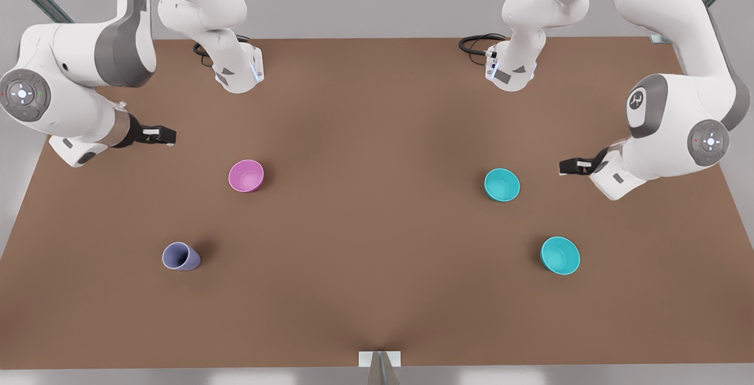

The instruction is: Stack the blue bowl on the pink bowl

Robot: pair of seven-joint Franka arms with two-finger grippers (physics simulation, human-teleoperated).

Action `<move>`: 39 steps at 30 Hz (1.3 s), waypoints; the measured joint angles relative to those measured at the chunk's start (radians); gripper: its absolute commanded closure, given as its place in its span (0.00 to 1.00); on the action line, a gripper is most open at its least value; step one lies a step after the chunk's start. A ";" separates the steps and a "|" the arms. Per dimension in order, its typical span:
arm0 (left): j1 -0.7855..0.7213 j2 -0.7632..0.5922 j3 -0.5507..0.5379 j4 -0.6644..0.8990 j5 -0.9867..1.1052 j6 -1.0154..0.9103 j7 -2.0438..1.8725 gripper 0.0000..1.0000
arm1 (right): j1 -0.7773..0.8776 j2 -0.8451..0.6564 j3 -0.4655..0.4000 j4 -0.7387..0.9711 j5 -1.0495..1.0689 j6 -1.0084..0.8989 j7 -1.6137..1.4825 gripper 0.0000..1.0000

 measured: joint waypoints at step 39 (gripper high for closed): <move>0.036 -0.003 -0.002 0.025 0.005 -0.018 0.003 0.00 | 0.011 0.200 0.007 -0.894 0.126 1.071 0.175 0.08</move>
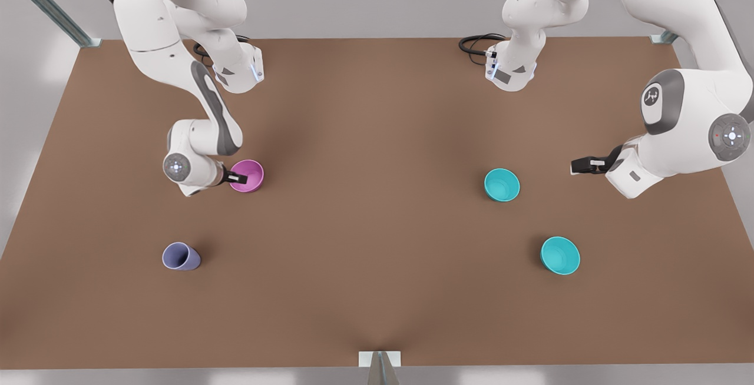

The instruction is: Stack the blue bowl on the pink bowl

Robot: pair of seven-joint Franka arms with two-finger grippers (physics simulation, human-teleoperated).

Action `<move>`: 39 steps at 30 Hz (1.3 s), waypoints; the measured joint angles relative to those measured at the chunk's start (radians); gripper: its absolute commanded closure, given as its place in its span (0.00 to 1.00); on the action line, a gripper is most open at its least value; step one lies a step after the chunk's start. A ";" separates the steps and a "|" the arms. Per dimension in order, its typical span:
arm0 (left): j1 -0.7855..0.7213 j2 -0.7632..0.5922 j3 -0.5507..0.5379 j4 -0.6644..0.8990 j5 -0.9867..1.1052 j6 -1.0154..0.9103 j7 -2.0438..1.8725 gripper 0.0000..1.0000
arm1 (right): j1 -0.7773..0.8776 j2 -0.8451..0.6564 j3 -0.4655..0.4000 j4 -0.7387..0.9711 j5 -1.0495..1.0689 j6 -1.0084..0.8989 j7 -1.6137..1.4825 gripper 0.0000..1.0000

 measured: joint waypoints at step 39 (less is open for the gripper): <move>-0.074 0.141 0.084 -0.470 -0.120 0.398 0.020 0.00 | 0.615 0.778 -0.011 1.238 0.601 0.229 0.218 0.00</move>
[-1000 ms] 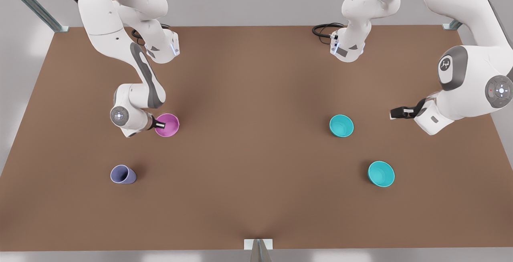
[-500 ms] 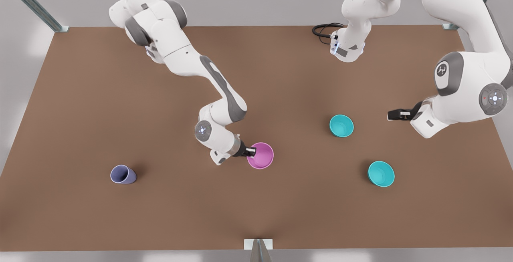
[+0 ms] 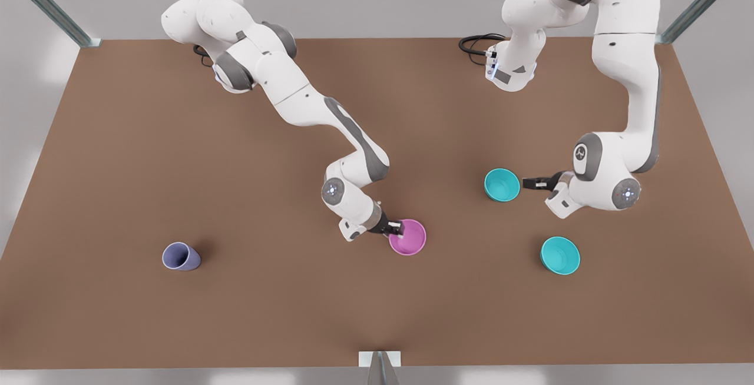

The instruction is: Stack the blue bowl on the pink bowl

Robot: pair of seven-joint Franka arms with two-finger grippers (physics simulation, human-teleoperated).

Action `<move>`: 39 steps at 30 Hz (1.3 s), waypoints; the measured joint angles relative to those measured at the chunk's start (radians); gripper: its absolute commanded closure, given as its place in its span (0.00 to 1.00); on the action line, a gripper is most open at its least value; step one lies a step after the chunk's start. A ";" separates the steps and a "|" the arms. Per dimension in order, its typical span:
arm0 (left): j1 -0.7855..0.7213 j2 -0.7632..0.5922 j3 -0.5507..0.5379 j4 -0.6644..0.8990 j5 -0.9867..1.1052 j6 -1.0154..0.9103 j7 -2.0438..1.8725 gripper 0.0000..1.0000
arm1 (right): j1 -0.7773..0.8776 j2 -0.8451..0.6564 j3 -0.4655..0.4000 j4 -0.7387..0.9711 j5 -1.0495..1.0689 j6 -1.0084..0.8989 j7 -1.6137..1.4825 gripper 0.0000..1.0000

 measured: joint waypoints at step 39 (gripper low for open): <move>-0.443 0.492 0.008 0.873 -0.051 -0.006 -0.167 0.79 | -0.583 -0.999 -0.065 -0.387 -0.600 -1.198 -0.226 0.00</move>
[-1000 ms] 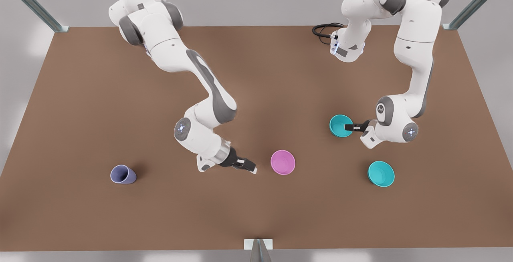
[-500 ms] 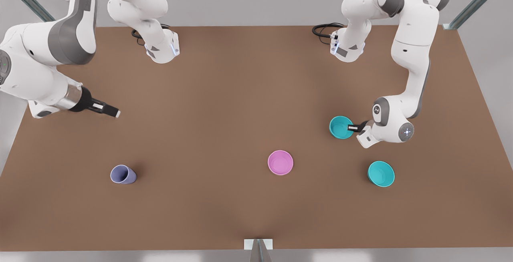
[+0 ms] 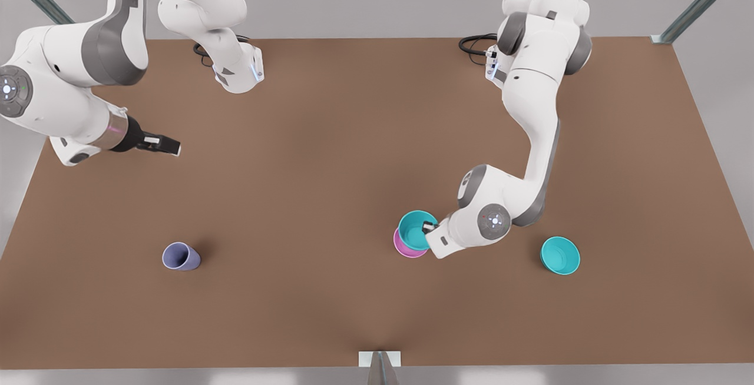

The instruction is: Stack the blue bowl on the pink bowl

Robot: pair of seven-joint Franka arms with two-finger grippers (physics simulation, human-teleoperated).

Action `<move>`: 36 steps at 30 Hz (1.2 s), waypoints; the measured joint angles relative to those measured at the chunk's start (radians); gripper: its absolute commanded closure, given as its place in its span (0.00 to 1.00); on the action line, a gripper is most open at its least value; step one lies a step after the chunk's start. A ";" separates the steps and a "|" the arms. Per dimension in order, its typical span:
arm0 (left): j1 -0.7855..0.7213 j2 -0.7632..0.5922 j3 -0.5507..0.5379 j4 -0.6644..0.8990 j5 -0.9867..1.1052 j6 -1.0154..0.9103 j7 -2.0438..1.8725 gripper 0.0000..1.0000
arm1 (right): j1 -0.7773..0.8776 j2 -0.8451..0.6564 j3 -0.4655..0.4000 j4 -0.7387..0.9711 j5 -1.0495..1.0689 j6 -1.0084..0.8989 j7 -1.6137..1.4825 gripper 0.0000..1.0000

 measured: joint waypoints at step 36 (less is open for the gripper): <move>0.059 0.093 -0.066 0.000 -0.073 0.032 -0.408 0.00 | 0.002 0.011 -0.003 -0.005 -0.001 0.010 -0.088 0.00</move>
